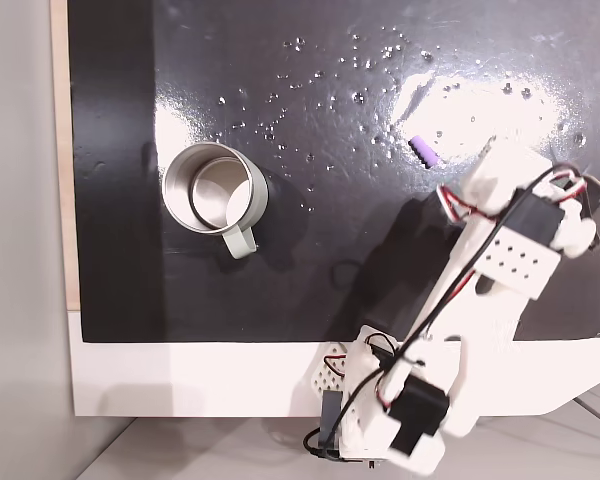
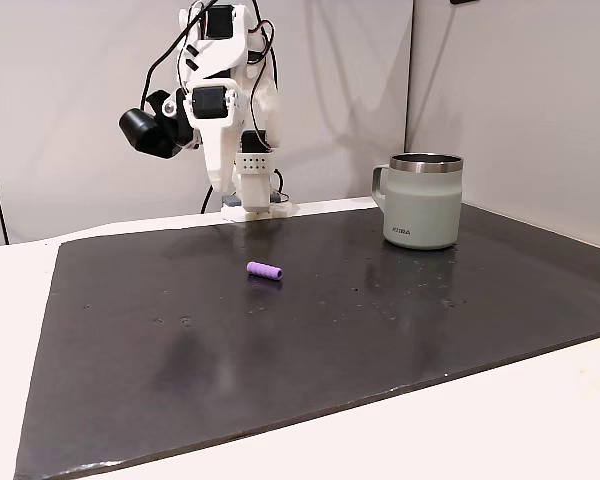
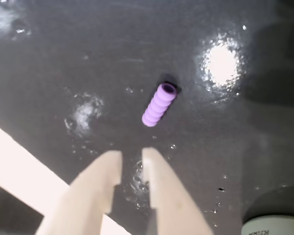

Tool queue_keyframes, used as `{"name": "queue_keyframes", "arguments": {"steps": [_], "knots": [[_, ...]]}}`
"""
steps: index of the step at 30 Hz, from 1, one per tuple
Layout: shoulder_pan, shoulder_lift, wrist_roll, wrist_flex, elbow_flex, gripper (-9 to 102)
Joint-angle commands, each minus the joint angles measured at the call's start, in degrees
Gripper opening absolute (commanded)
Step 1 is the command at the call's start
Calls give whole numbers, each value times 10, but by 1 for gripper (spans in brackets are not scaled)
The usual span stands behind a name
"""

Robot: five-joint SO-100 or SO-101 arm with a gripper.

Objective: Grasp a pengrip and put it in the cup.

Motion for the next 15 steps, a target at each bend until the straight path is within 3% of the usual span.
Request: {"name": "queue_keyframes", "arguments": {"steps": [1,9,15], "knots": [[-4,-73,40,35,-91,0],[-43,-183,112,76,-173,1],[-79,-230,154,105,-211,18]]}}
